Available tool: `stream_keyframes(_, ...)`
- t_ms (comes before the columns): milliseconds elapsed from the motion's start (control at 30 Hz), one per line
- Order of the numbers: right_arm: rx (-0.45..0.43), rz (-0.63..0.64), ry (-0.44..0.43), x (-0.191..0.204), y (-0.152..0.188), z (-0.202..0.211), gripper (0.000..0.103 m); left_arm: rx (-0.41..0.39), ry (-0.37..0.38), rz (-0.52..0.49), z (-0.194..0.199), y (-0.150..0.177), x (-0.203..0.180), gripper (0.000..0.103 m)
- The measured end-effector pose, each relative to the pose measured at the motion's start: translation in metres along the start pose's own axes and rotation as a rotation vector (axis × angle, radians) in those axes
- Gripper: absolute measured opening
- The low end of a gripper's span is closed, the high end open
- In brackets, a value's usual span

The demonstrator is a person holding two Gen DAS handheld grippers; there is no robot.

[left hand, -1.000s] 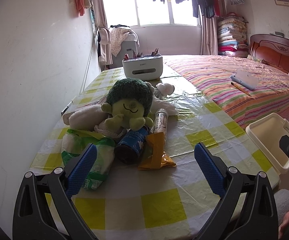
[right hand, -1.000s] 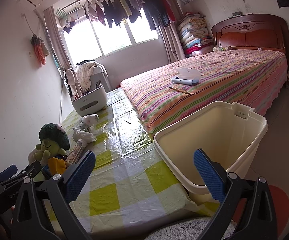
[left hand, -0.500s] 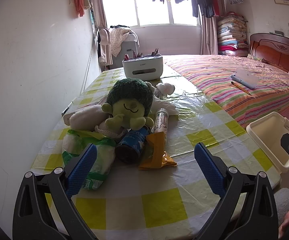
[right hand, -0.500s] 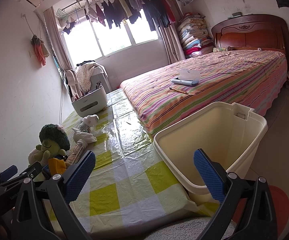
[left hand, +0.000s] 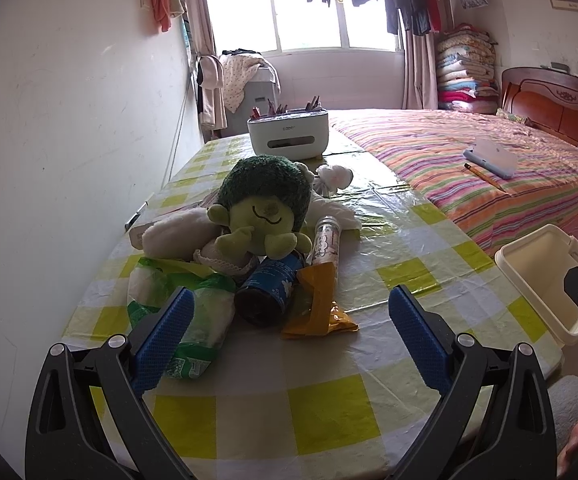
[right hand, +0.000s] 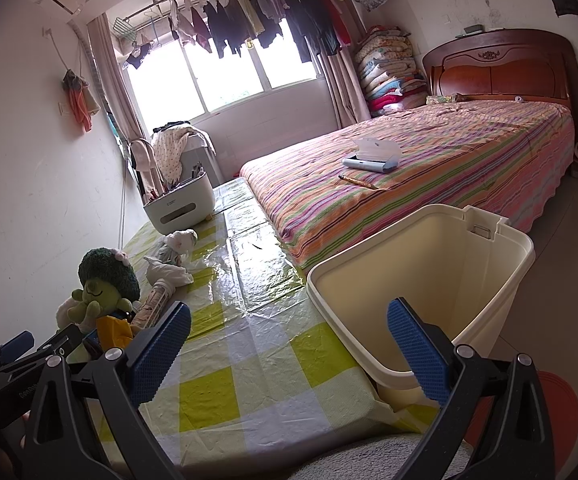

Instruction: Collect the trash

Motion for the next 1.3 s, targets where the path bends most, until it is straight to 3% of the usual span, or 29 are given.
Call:
stream_keyframes(567,0.006,0.018,0.001,0.001,0.000,0.000,0.096,-0.007,-0.008,0.015,0.002,-0.002,0.008,0.096)
stream_keyframes(833,0.026,0.093,-0.006,0.017,0.001,-0.005,0.096,-0.006,-0.034,0.034,0.004,0.000,0.023,0.096)
stream_keyframes(1300,0.018,0.236,-0.157,0.074,0.000,-0.019,0.096,0.026,-0.092,0.125,0.007,0.011,0.079,0.096)
Point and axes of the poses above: each gripper's, at about its wrist camera, not at the fingertips, and z roughly against the way its jaws point, x to its left, y to its underside, the point moved 2 cm from there along -z, roughly the way its jaws point, and after that the axes turned 10 degrees about y, right-handed, at the moved point
